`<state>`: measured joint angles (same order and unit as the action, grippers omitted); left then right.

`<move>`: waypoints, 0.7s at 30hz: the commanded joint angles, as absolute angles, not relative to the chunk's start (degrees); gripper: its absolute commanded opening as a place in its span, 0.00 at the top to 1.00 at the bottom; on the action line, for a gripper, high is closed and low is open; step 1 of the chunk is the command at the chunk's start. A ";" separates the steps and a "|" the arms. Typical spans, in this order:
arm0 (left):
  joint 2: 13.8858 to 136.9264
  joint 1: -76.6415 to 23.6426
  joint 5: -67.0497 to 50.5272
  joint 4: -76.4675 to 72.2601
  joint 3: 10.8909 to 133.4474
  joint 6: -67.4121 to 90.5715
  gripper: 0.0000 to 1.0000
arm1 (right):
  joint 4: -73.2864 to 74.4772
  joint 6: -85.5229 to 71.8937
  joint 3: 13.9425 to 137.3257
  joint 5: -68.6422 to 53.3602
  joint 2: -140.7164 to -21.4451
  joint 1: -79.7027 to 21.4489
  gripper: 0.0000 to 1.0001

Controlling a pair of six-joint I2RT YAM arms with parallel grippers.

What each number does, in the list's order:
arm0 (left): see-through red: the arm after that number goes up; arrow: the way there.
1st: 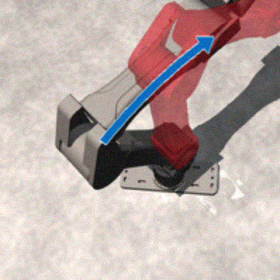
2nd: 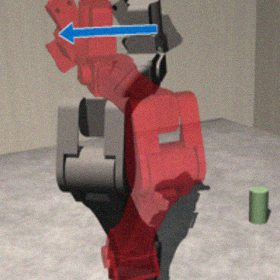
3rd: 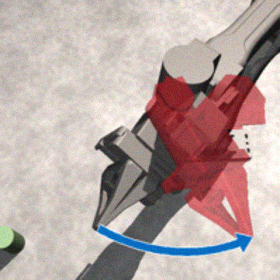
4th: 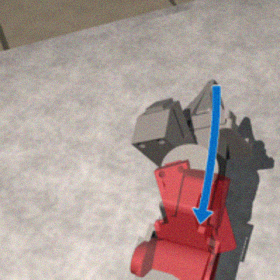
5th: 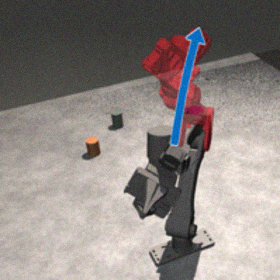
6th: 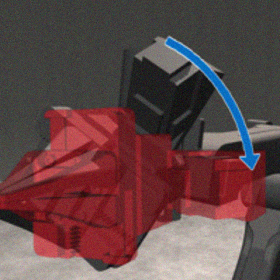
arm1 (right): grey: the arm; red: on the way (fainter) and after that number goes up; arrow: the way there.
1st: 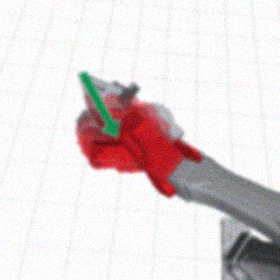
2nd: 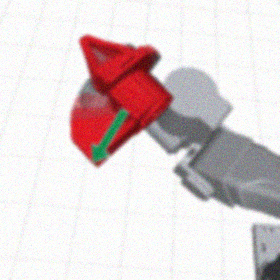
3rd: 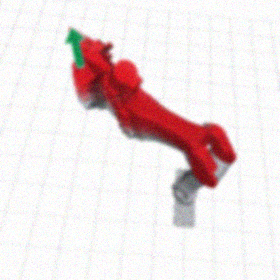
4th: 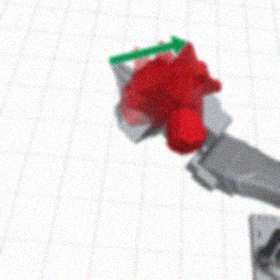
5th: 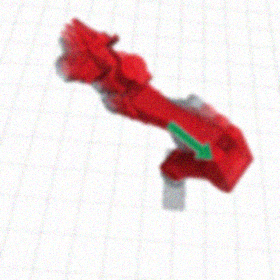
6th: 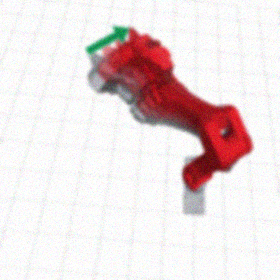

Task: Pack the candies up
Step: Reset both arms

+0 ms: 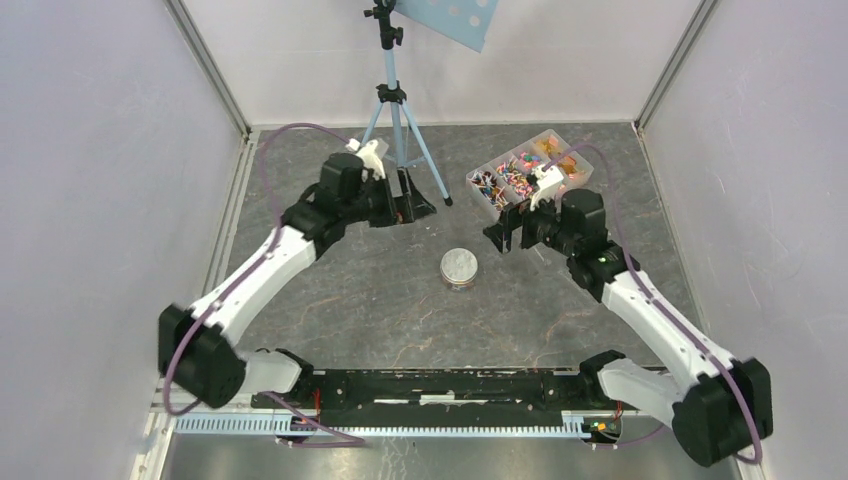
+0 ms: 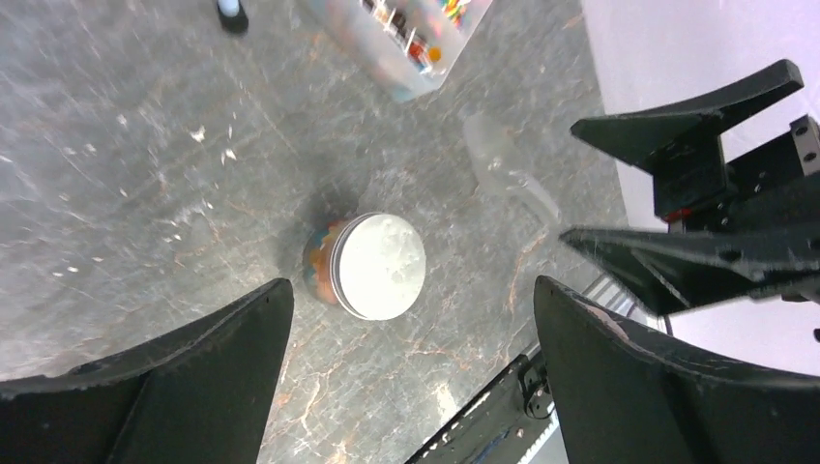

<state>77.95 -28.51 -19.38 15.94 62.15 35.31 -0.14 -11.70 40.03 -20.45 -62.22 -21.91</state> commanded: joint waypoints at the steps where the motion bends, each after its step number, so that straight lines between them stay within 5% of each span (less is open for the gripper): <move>1: 67.87 -28.44 -14.08 27.16 68.57 26.66 0.00 | 11.73 -5.82 47.68 -7.56 -54.95 -22.84 0.02; 21: 31.34 -28.41 -12.16 32.16 60.31 23.97 0.00 | 11.20 -8.08 41.07 -0.35 -29.94 -22.81 0.02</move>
<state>35.29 -28.47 -10.72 31.77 62.48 25.63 13.65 -7.79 43.27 -1.96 -32.91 -22.50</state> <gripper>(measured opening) 0.996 0.979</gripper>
